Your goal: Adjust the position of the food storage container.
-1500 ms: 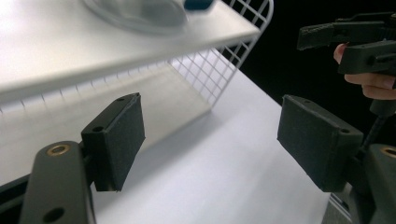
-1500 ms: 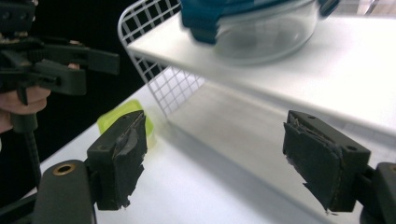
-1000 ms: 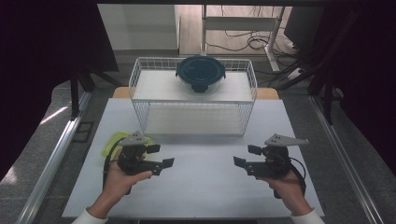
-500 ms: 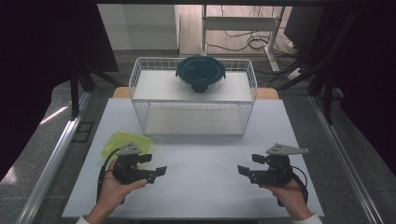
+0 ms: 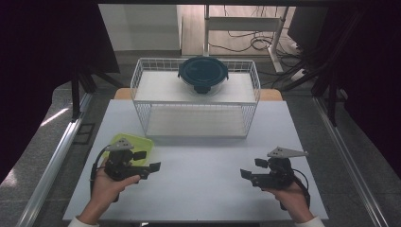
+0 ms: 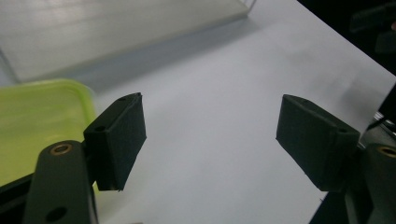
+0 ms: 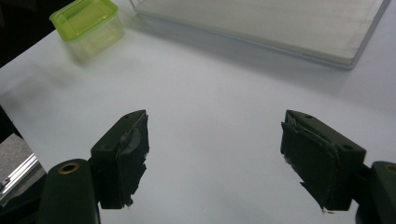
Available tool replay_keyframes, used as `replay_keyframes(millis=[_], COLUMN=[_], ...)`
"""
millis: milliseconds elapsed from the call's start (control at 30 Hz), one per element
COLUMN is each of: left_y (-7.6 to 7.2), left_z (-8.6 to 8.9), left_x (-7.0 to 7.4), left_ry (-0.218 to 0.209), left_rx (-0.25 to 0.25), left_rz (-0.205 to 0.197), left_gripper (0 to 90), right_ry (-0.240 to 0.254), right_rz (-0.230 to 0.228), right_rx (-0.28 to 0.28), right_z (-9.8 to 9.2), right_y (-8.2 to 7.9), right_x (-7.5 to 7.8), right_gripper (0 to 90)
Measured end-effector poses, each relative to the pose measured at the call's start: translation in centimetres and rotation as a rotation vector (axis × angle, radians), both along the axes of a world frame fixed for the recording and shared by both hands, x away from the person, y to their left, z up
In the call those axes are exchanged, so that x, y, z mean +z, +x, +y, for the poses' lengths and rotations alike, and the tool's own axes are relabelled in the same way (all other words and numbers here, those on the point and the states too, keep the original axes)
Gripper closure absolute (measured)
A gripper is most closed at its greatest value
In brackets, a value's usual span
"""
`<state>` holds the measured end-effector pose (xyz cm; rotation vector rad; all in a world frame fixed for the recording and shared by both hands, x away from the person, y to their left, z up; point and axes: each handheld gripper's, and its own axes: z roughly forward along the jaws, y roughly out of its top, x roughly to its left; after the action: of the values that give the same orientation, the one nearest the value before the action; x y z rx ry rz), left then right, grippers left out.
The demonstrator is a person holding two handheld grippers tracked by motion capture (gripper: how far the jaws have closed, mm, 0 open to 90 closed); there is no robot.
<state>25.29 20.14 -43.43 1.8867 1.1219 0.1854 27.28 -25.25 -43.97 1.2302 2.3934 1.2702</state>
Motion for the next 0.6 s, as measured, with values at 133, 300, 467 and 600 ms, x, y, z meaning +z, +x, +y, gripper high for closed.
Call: replay_keyframes(millis=[133,300,467,600], left_y=[0.2,0.6,1.8,3.1], left_z=[1.8,4.6,7.0,8.3], left_x=[1.4,2.7,2.3,1.5], left_ry=[-0.009,0.065,0.110,0.134], left_rx=[0.035,0.103,0.164,0.195], left_rz=[-0.015,-0.024,0.013,0.057], left_gripper=[31.0,41.1,55.1,60.2], right_ry=[-0.019,0.006,0.009,0.004], right_rz=[0.008,-0.009,-0.007,-0.002], right_rx=[-0.003,-0.017,-0.018,-0.015], right_z=[-0.4,-0.8,-0.9,-0.8], right_y=[-0.4,-0.9,-0.6,-0.5], right_x=[-0.6,0.2,0.2,0.1], right_gripper=[23.5,23.4,23.4,23.4])
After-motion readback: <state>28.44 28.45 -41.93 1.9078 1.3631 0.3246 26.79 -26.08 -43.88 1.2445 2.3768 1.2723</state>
